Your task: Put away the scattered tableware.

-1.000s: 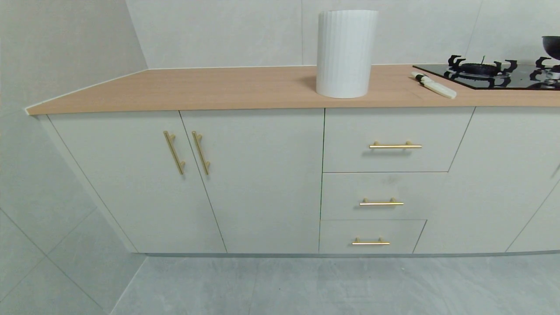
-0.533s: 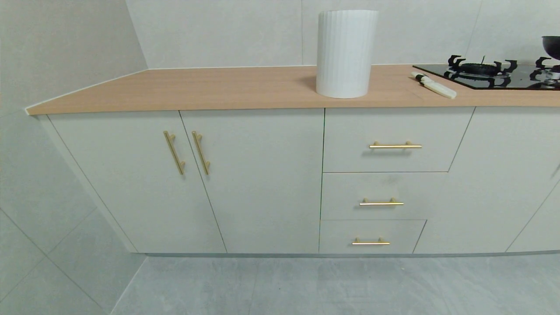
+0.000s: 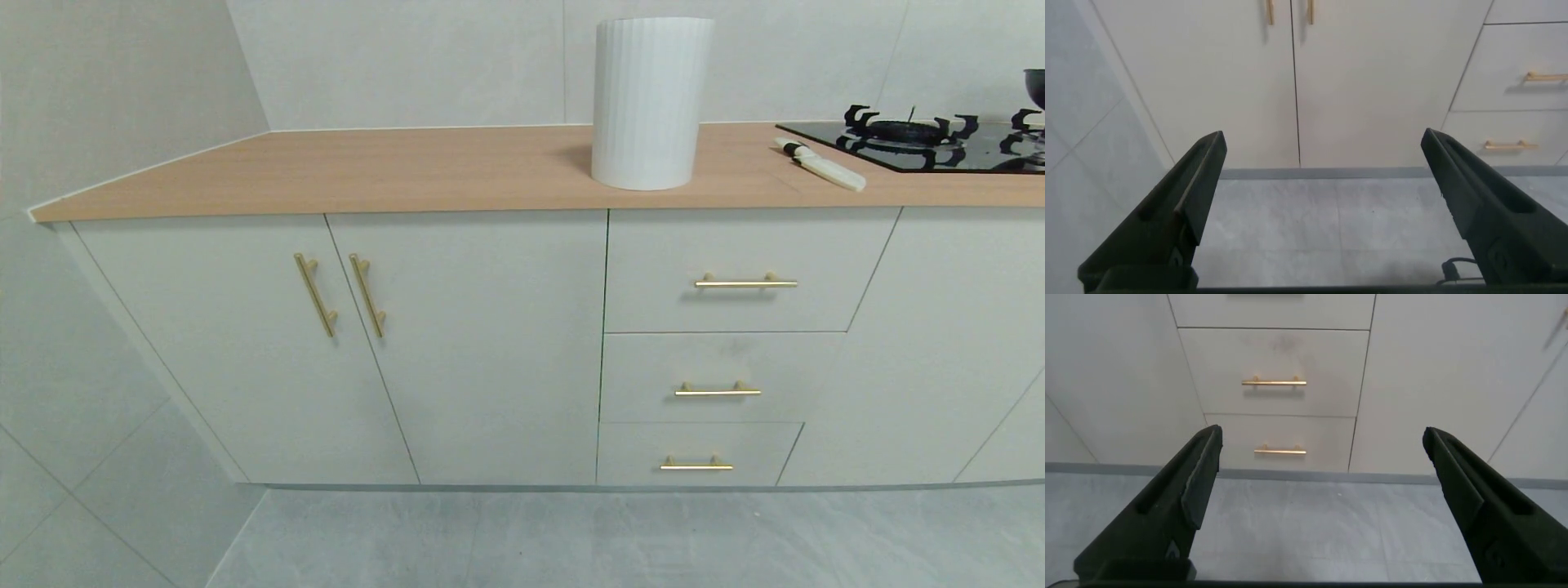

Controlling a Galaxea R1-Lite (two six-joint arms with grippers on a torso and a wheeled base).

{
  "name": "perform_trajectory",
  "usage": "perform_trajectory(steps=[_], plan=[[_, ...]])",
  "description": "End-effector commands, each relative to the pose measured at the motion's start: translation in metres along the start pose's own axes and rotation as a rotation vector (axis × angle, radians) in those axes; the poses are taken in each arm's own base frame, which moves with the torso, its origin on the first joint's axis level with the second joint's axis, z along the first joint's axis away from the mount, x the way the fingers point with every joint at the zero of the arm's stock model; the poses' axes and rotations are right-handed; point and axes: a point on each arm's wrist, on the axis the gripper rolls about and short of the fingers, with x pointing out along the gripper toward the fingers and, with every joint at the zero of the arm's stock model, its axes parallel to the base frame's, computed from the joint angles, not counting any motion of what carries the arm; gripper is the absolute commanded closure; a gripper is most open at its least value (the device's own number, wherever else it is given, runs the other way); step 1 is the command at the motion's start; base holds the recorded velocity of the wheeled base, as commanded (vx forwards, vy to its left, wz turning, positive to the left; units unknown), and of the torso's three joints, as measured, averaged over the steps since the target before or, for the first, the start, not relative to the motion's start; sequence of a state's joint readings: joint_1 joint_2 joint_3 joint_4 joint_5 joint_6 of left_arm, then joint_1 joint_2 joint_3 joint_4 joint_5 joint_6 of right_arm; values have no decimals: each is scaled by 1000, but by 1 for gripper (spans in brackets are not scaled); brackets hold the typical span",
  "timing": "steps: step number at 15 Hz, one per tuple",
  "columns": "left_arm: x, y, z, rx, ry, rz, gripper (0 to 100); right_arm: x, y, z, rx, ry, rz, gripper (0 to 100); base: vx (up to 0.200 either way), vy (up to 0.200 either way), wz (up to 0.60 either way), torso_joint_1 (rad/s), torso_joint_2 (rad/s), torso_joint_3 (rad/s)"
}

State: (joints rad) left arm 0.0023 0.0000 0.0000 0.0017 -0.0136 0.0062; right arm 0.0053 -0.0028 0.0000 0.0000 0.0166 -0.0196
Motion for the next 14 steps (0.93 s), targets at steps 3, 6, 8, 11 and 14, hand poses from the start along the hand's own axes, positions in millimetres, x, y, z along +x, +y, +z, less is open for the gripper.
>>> perform_trajectory(steps=[3,6,8,11,14], plan=[[0,0,0,0,0,1,0,0,0,0,0,3,3,0,200,0,0,1,2,4],[0,0,0,-2,0,1,0,0,0,0,0,3,3,0,200,0,0,-2,4,-6],[0,0,0,-2,0,1,0,0,0,0,0,3,3,0,200,0,0,2,5,2],[0,0,0,-2,0,1,0,0,0,0,0,3,3,0,200,0,0,1,1,-1],[0,0,0,-2,0,-1,0,0,0,0,0,3,3,0,200,0,0,2,2,1]])
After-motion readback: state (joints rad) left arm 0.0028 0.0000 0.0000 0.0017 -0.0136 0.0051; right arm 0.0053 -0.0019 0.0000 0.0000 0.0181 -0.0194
